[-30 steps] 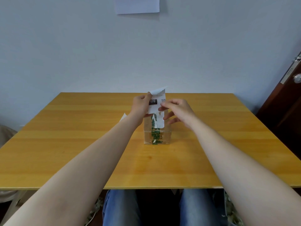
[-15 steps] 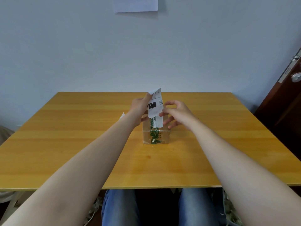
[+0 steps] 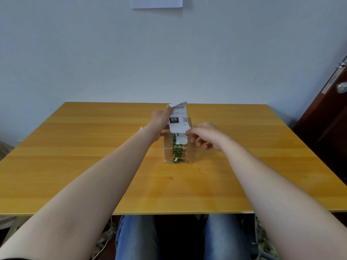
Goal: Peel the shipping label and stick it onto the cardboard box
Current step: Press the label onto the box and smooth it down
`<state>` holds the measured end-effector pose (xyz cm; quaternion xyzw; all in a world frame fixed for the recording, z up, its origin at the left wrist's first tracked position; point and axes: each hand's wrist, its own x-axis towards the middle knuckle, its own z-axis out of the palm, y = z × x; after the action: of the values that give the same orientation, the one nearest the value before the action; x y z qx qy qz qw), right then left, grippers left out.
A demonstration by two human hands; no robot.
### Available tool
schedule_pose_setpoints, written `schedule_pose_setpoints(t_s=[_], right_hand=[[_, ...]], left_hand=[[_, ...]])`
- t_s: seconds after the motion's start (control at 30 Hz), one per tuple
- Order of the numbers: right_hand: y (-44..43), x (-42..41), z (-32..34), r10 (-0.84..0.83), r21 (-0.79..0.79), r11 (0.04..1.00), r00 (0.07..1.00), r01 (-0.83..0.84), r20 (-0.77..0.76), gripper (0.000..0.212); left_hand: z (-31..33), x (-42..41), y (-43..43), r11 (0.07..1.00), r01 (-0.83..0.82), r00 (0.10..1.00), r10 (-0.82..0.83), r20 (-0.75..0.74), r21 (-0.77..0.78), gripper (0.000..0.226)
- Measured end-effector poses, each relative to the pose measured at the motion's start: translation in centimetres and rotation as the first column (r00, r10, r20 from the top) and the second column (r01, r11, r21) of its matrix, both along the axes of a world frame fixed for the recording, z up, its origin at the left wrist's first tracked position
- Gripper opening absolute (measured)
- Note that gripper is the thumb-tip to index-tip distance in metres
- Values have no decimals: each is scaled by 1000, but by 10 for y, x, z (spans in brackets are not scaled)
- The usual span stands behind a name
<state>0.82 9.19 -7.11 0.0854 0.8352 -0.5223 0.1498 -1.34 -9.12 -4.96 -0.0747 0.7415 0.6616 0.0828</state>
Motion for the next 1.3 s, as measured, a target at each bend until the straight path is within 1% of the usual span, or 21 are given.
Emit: schedule_pose_setpoints(t_s=[0.17,0.27,0.37,0.5,0.57,0.67,0.8,0.93,1.03,1.13,1.23,1.3], right_hand=[[1,6,5,25,53,998,995,-30,96,9],[0,7,4,19,13,1000,991,-20,130,14],[-2,7,0,14,-39,999,989,-8,146,22],[-4,7,-3,-4,-25,1000,989,8,151,24],[-4,7,-5,-28,-26,999,989,32,144,24],[-3,9,-6,-56,-16,998,990,58,129,25],[-2,8,-8,-56,22,998,992,54,114,25],[-3,6,-12,-58,36,998,991,54,123,26],[-3,6,-14,-65,17,998,989,64,132,26],[-2,5,-16,-79,11,997,988,79,133,26],[-1,4,-17,-80,6,997,988,80,129,26],[0,5,-18,-69,-1,998,989,70,131,24]], left_hand=[[-5,-11,-6,999,20,998,-23,-56,-42,26],[-8,-19,-7,997,26,997,-31,-72,-73,25],[-11,-28,-7,994,26,994,-36,-102,-103,18],[-10,-31,-5,983,17,991,-40,-126,-182,23],[-13,-34,-5,981,12,992,-36,-123,-194,27],[-22,-38,-7,982,5,992,-29,-125,-187,34],[-31,-46,-9,985,22,994,-41,-104,-174,36],[-37,-54,-8,985,22,996,-36,-78,-173,35],[-43,-61,-7,985,30,997,-43,-72,-171,31],[-51,-67,-8,984,46,997,-56,-54,-171,32],[-59,-70,-8,989,48,998,-51,-21,-141,33],[-63,-72,-8,996,25,1000,-26,-10,-88,27]])
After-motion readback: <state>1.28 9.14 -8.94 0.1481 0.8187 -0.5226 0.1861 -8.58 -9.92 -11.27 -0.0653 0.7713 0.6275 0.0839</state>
